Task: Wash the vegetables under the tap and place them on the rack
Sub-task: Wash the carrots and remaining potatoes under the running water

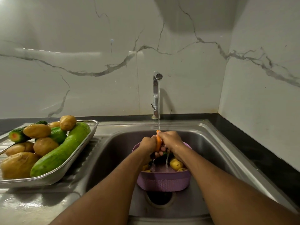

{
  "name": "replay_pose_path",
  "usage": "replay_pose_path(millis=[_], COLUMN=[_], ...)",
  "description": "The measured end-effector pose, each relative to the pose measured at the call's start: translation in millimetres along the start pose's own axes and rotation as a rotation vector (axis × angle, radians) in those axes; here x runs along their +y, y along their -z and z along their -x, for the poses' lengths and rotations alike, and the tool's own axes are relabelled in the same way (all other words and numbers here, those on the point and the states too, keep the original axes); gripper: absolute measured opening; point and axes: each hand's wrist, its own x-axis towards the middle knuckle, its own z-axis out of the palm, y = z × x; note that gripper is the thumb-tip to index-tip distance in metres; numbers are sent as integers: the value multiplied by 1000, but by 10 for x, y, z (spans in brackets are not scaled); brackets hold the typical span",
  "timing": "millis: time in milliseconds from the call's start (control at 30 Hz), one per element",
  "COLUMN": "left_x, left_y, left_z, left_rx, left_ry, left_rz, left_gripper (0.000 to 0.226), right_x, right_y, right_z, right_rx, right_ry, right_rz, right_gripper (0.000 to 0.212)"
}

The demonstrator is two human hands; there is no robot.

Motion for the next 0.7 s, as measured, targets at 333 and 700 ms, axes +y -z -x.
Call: replay_pose_path(millis=[333,700], left_x=[-77,88], left_y=[-26,-39], left_z=[-165,-37], left_rx=[127,-90], left_ry=[-149,153], left_rz=[-111,299], left_gripper=[40,44], right_x=[-54,-137], right_y=[-125,-6], right_z=[-47,37], right_rx=[65,-26], right_ry=[-13,-260], right_rz=[-9,-278], right_gripper=[39,42])
